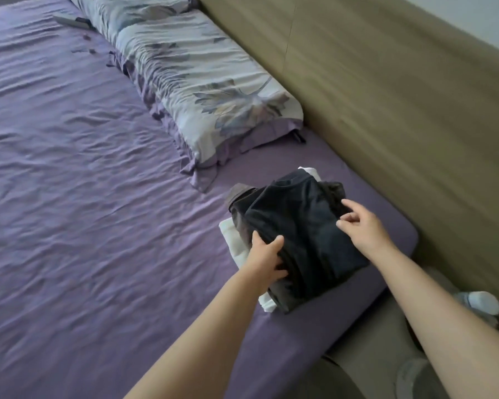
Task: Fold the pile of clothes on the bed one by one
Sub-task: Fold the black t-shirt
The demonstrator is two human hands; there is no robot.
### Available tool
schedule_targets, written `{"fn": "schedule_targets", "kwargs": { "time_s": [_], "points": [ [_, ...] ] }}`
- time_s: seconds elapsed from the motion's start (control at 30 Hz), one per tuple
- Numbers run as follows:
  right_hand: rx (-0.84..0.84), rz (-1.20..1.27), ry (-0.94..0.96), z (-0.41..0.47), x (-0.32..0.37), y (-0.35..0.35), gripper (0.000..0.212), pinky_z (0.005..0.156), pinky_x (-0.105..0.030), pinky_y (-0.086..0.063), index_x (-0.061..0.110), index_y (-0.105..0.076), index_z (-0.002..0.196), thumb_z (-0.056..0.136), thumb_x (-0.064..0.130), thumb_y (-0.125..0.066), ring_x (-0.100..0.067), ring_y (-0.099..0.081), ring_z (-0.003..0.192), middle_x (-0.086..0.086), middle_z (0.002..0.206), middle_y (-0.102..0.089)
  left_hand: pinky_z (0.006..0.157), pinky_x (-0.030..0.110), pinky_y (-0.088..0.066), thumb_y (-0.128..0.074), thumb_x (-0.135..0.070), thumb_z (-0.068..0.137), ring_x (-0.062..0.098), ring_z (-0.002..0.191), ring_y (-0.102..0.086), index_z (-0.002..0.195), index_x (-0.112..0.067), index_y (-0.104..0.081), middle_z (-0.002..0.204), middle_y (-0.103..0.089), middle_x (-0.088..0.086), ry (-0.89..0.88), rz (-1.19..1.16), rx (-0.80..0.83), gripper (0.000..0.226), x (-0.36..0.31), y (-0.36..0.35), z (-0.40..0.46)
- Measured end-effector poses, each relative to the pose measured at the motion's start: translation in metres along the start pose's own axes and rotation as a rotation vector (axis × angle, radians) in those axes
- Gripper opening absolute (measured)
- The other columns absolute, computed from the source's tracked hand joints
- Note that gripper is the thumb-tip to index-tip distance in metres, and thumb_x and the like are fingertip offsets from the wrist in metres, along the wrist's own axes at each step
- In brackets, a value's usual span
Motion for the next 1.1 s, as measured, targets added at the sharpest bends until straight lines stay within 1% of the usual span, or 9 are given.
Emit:
{"fn": "schedule_targets", "kwargs": {
  "time_s": [0.07,0.2,0.27,0.37,0.5,0.63,0.8,0.93,1.1],
  "points": [
    [-0.049,-0.168,0.057,-0.004,-0.002,-0.006,0.047,0.085,-0.027,-0.041,0.017,-0.050,0.134,0.088,0.011,-0.061,-0.023,-0.052,0.105,-0.009,0.117,-0.054,0.099,0.044,-0.046,-0.056,-0.026,0.093,0.027,0.123,-0.048,0.150,-0.031,-0.010,0.147,-0.035,0.004,-0.093,0.212,-0.124,0.073,0.003,0.001,-0.002],
    [-0.077,-0.580,0.429,-0.018,0.015,-0.032,0.050,0.104,-0.041,-0.031,0.022,-0.053,0.133,0.084,0.021,-0.065,-0.028,-0.032,0.132,-0.007,0.137,-0.047,0.117,0.041,-0.019,-0.060,-0.038,0.087,0.025,0.144,-0.010,0.151,-0.030,-0.009,0.158,-0.004,0.004,-0.556,1.102,-0.473,0.082,-0.004,0.014,-0.012],
    [0.047,-0.753,0.445,-0.020,0.015,-0.050,0.059,0.113,-0.044,-0.019,0.030,-0.038,0.141,0.087,0.036,-0.061,-0.024,-0.016,0.142,-0.002,0.149,-0.034,0.116,0.048,-0.001,-0.050,-0.057,0.086,0.026,0.146,0.008,0.150,-0.033,-0.013,0.159,0.008,0.004,-0.584,1.362,-0.410,0.077,0.000,0.010,-0.007],
    [0.182,-0.916,0.278,-0.017,-0.001,-0.064,0.079,0.115,-0.051,-0.004,0.035,-0.010,0.149,0.086,0.056,-0.053,-0.025,0.005,0.145,-0.001,0.158,-0.009,0.112,0.055,0.012,-0.034,-0.077,0.080,0.027,0.143,0.023,0.151,-0.030,-0.010,0.158,0.017,0.004,-0.422,1.520,-0.311,0.088,0.011,0.009,0.013],
    [0.254,-0.988,0.101,-0.009,-0.021,-0.060,0.091,0.113,-0.056,-0.004,0.033,-0.002,0.149,0.080,0.071,-0.048,-0.026,0.008,0.145,0.002,0.159,0.003,0.110,0.062,0.007,-0.047,-0.073,0.077,0.032,0.143,0.020,0.150,-0.037,-0.002,0.157,0.021,-0.001,-0.260,1.577,-0.248,0.092,0.022,0.026,0.029],
    [0.236,-1.044,0.097,-0.008,-0.017,-0.064,0.087,0.112,-0.058,-0.004,0.033,-0.009,0.149,0.080,0.070,-0.047,-0.029,0.005,0.145,0.001,0.159,-0.002,0.115,0.056,-0.008,-0.055,-0.056,0.084,0.031,0.145,0.007,0.149,-0.038,-0.011,0.159,0.012,-0.004,-0.382,1.490,-0.244,0.080,0.022,0.043,0.022],
    [0.176,-0.916,0.176,-0.029,0.012,-0.094,0.067,0.114,-0.052,-0.009,0.030,-0.029,0.144,0.087,0.062,-0.044,-0.024,-0.008,0.144,0.000,0.155,-0.023,0.112,0.041,-0.026,-0.053,-0.047,0.089,0.026,0.140,-0.022,0.147,-0.024,-0.027,0.153,-0.026,0.005,-0.321,1.200,-0.319,0.068,0.023,0.091,-0.009],
    [0.233,-0.853,0.273,-0.065,0.038,-0.144,0.060,0.114,-0.046,-0.013,0.026,-0.032,0.143,0.090,0.053,-0.044,-0.021,-0.011,0.144,0.001,0.154,-0.023,0.110,0.037,-0.029,-0.050,-0.046,0.092,0.022,0.140,-0.026,0.145,-0.021,-0.032,0.146,-0.040,0.003,-0.153,1.095,-0.412,0.063,0.038,0.144,-0.038],
    [0.309,-0.902,0.477,-0.107,0.070,-0.209,0.049,0.113,-0.039,-0.016,0.027,-0.039,0.137,0.092,0.045,-0.046,-0.017,-0.019,0.141,0.006,0.145,-0.036,0.099,0.029,-0.041,-0.052,-0.044,0.091,0.017,0.123,-0.050,0.134,-0.022,-0.049,0.133,-0.056,0.000,-0.022,0.870,-0.502,0.048,0.065,0.214,-0.085]
  ]
}}
Point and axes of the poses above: each hand's wrist, its own z-axis towards the middle knuckle, its own y-axis out of the back of the hand, x = y × z, the point moved 3 cm from there along z, towards the middle knuckle
